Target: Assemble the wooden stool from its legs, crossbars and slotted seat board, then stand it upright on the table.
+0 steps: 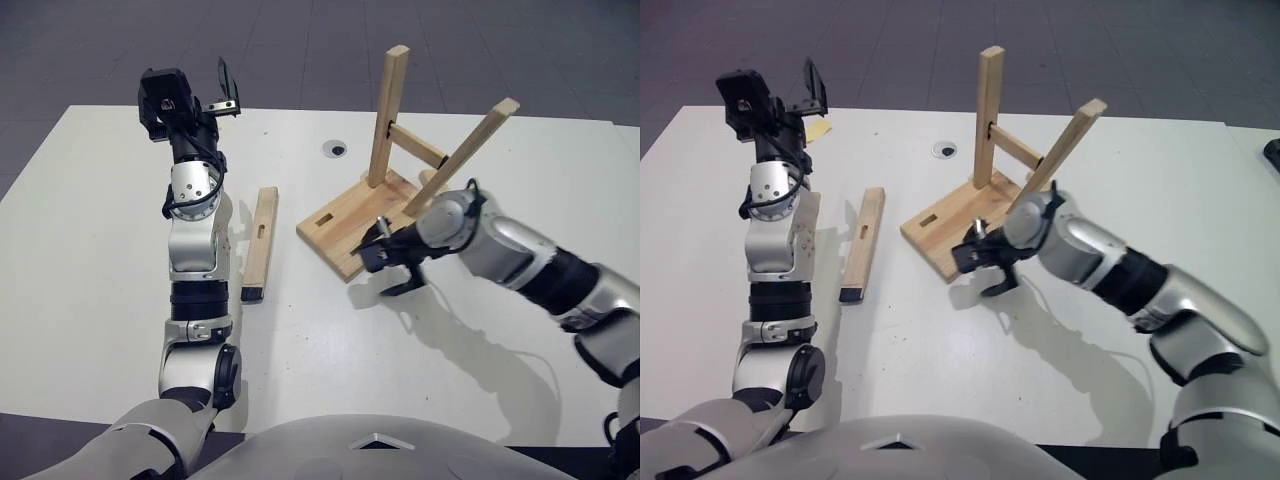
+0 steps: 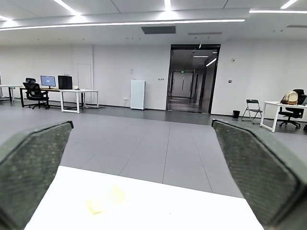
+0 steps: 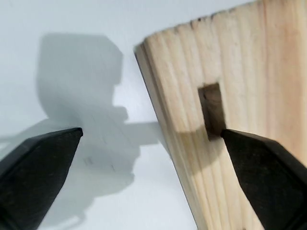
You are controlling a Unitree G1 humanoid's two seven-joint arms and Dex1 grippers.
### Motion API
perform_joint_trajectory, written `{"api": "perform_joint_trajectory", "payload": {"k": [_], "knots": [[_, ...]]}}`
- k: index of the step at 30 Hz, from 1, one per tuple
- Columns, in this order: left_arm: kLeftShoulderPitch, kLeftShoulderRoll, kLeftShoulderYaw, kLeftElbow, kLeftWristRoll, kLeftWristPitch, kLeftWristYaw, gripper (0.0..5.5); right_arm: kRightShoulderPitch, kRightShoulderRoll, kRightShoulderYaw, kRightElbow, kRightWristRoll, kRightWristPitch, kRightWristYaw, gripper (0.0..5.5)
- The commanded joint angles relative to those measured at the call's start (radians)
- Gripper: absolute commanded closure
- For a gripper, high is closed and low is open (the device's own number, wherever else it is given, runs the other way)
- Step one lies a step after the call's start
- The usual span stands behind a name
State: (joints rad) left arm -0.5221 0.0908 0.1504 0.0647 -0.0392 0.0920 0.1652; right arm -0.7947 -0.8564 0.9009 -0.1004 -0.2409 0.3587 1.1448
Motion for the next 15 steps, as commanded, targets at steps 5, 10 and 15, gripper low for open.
{"api": "perform_joint_trajectory", "payload": {"k": [5, 10, 15], "knots": [[0.022, 0.007, 0.000, -0.014, 0.009, 0.023, -0.007, 0.10, 0.350, 0.178, -0.662, -0.197, 0.219, -0.103, -0.518, 0.11], [0.020, 0.022, 0.036, 0.004, -0.008, 0.019, -0.004, 0.10, 0.468, 0.454, -1.120, -0.148, 0.272, -0.121, -1.035, 0.11], [0.013, 0.049, 0.053, 0.033, 0.030, -0.012, 0.023, 0.10, 0.411, 0.564, -1.355, -0.128, 0.299, -0.172, -1.334, 0.11]]}}
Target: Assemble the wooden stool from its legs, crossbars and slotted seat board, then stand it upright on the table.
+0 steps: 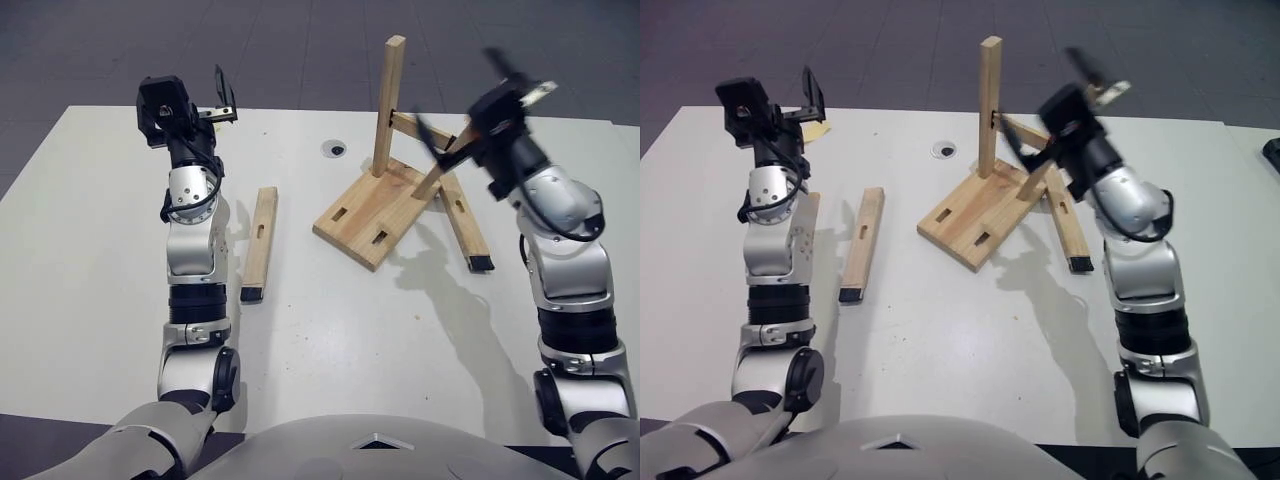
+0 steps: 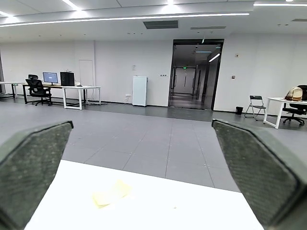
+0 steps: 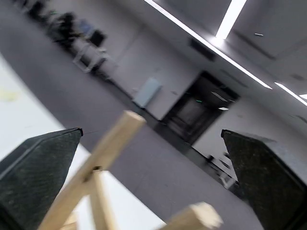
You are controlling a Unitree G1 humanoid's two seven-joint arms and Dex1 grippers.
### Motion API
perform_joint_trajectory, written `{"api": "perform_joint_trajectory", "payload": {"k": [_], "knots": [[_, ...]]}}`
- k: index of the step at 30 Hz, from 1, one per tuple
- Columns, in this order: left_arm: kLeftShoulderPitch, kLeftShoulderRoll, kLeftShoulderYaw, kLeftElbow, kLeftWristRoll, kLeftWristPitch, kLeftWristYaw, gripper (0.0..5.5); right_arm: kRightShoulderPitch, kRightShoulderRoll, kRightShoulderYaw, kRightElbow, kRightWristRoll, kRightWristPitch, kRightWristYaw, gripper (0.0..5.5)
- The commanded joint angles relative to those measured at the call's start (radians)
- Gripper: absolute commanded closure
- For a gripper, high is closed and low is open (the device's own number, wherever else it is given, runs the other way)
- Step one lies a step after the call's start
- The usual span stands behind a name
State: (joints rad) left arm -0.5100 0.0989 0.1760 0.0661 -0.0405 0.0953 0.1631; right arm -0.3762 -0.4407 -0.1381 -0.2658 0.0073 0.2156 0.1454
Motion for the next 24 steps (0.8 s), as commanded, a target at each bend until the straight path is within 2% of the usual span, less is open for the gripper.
{"api": "perform_joint_trajectory", "payload": {"k": [1, 4, 6, 10, 14, 19, 24], "knots": [[0.001, 0.049, 0.035, 0.036, 0.043, -0.023, 0.037, 0.10, -0.022, 0.162, -0.358, 0.050, 0.065, -0.024, -0.382, 0.11], [-0.003, 0.058, 0.060, 0.045, 0.044, -0.032, 0.060, 0.10, -0.055, 0.147, -0.384, 0.145, -0.030, 0.039, -0.526, 0.11], [-0.007, 0.061, 0.060, 0.054, 0.042, -0.036, 0.061, 0.10, -0.081, 0.118, -0.319, 0.245, -0.119, 0.044, -0.567, 0.11], [-0.017, 0.052, 0.048, 0.073, 0.043, -0.038, 0.053, 0.10, -0.191, 0.101, -0.220, 0.588, -0.169, 0.107, -0.541, 0.11], [-0.031, 0.042, 0.029, 0.094, 0.039, -0.039, 0.042, 0.10, -0.315, 0.101, -0.058, 0.845, -0.243, 0.005, -0.478, 0.11], [-0.027, 0.042, 0.021, 0.095, 0.042, -0.031, 0.037, 0.10, -0.306, 0.094, 0.114, 0.823, -0.336, -0.210, -0.422, 0.11], [-0.018, 0.051, 0.021, 0.091, 0.045, -0.022, 0.031, 0.10, -0.224, 0.074, 0.021, 0.777, -0.265, -0.217, -0.437, 0.11]]}}
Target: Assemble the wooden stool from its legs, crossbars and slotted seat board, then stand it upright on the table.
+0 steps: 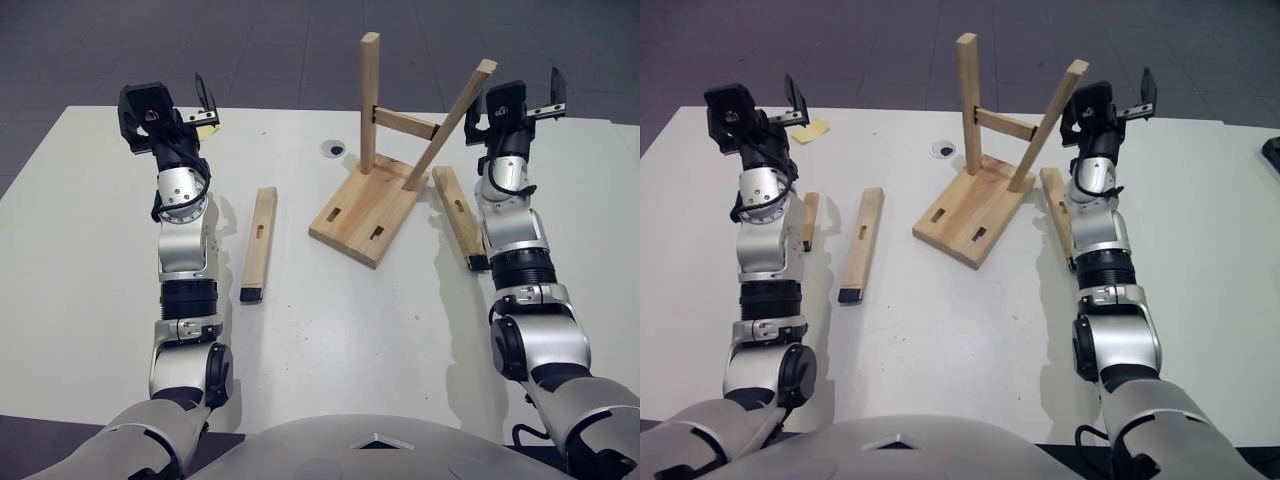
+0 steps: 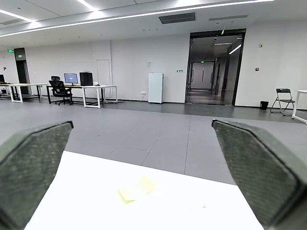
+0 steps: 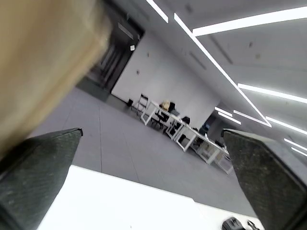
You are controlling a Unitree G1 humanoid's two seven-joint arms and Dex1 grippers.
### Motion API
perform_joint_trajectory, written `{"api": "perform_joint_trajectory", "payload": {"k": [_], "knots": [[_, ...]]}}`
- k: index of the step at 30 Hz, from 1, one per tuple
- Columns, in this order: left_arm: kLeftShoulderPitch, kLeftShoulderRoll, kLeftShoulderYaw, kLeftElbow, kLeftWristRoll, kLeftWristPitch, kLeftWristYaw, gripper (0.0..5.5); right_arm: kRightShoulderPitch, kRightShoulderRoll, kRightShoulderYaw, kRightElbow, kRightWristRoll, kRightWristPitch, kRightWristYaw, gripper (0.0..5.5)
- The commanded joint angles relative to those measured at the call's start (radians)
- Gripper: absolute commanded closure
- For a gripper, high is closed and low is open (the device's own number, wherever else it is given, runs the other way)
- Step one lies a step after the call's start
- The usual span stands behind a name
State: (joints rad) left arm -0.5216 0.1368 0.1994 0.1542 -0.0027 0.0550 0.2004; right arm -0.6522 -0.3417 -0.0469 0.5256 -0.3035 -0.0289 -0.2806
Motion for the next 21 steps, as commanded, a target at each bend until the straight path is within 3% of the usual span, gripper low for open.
{"api": "perform_joint_trajectory", "payload": {"k": [1, 6, 15, 21], "knots": [[-0.004, 0.016, -0.002, 0.002, 0.008, 0.020, -0.008, 0.10, 0.058, -0.028, -0.084, -0.013, 0.054, 0.043, -0.014, 0.11], [-0.009, 0.031, 0.007, 0.023, 0.005, 0.027, -0.019, 0.10, 0.014, -0.018, -0.063, 0.056, 0.042, 0.063, -0.015, 0.11], [-0.020, 0.040, -0.019, 0.079, 0.015, 0.024, -0.040, 0.10, -0.094, 0.043, 0.124, 0.146, -0.040, -0.143, 0.044, 0.11], [0.084, 0.096, -0.065, 0.038, 0.055, 0.073, -0.113, 0.10, 0.079, -0.016, 0.013, -0.077, 0.010, -0.077, 0.033, 0.11]]}}
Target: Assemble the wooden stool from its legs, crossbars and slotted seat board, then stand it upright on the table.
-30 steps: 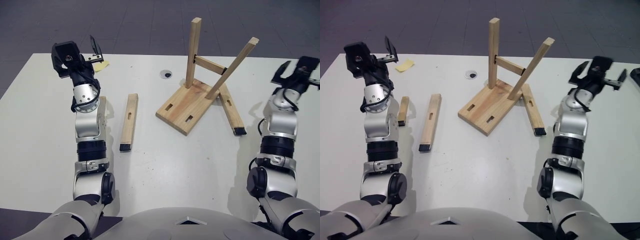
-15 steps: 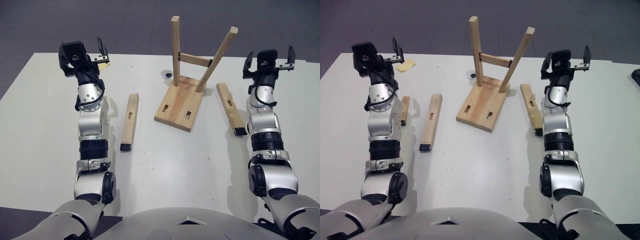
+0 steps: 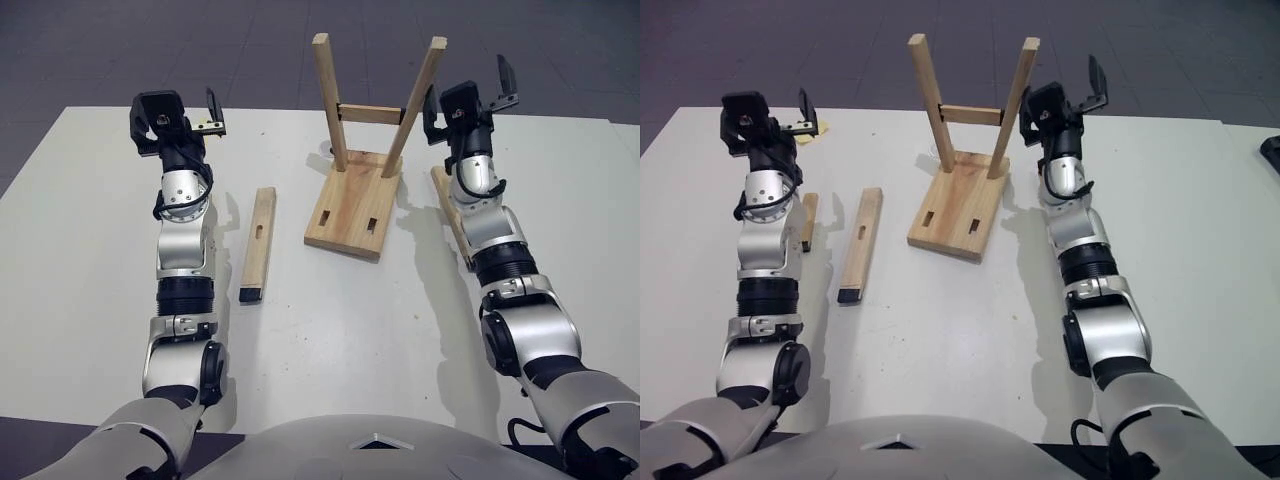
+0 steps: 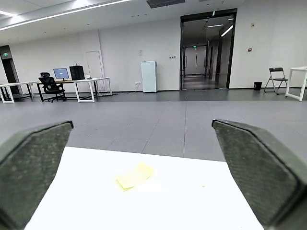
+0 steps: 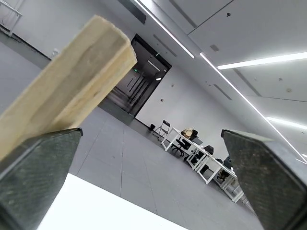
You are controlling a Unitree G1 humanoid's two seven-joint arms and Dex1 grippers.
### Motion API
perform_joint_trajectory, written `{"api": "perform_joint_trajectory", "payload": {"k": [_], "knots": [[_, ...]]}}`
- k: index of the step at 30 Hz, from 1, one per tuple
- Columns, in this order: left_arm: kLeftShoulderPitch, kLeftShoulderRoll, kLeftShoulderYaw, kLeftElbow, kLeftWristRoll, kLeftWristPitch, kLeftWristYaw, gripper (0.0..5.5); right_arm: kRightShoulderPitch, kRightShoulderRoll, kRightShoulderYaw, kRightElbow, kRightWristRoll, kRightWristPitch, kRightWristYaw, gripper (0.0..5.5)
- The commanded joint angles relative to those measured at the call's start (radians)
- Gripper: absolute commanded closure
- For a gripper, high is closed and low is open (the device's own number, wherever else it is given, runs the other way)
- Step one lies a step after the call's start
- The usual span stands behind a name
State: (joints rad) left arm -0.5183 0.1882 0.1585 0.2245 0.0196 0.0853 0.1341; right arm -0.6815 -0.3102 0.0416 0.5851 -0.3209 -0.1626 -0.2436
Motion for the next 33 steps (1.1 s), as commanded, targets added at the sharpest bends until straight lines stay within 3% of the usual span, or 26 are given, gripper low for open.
{"api": "perform_joint_trajectory", "payload": {"k": [1, 7, 14, 22, 33], "knots": [[0.114, 0.059, -0.034, -0.056, 0.045, 0.056, -0.065, 0.10, 0.148, -0.058, -0.094, -0.189, 0.025, 0.076, -0.002, 0.11], [0.283, 0.103, -0.028, -0.122, -0.014, 0.219, -0.204, 0.10, 0.324, -0.057, -0.173, -0.426, 0.063, 0.199, 0.041, 0.11], [0.328, 0.147, -0.040, 0.055, -0.032, 0.308, -0.329, 0.10, 0.386, -0.019, -0.197, -0.521, 0.115, 0.257, 0.070, 0.11], [0.307, 0.226, -0.070, 0.185, -0.086, 0.513, -0.490, 1.45, 0.422, 0.039, -0.192, -0.627, 0.128, 0.268, 0.067, 0.10], [0.256, 0.410, -0.187, 0.369, -0.034, 0.510, -0.628, 3.24, 0.432, 0.104, -0.205, -0.783, 0.131, 0.308, 0.048, 0.10]]}}
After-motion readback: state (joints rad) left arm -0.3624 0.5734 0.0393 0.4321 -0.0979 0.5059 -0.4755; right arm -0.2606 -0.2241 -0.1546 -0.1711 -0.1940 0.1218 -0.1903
